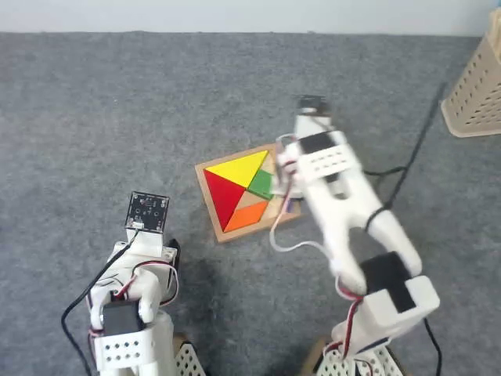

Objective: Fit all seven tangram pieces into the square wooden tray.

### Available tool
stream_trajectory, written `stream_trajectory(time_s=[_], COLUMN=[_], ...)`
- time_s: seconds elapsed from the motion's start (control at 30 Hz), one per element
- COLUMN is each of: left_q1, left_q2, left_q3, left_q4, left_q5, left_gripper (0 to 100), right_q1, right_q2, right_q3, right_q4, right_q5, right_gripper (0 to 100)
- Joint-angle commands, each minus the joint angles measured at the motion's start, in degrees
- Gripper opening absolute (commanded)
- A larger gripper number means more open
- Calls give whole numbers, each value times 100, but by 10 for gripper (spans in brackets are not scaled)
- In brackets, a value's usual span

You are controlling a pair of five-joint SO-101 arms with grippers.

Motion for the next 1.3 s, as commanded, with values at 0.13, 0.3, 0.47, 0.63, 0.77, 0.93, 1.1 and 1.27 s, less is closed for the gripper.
stream_trajectory(time_s=[0.13,0.3,0.47,0.63,0.77,0.93,1.1,1.27], left_q1=[9,9,9,9,9,9,9,9], left_q2=[-35,-35,-35,-35,-35,-35,-35,-35], left_q3=[-66,-66,-66,-66,-66,-66,-66,-66], left_q4=[26,26,26,26,26,26,26,26], left_q5=[-26,-26,-26,-26,-26,-26,-26,-26], left_gripper=[168,168,168,168,168,168,168,168], right_q1=[-840,-787,-664,-655,-629,-488,-400,-418], right_q2=[224,585,576,295,136,92,48,-488], right_q3=[-334,-299,-334,-316,-308,-299,-334,-220], right_q4=[-488,-927,-901,-602,-505,-497,-338,-198], right_q5=[-1776,-1829,-1793,-1785,-1785,-1785,-1785,-1758], right_gripper=[49,31,52,180,171,127,123,120])
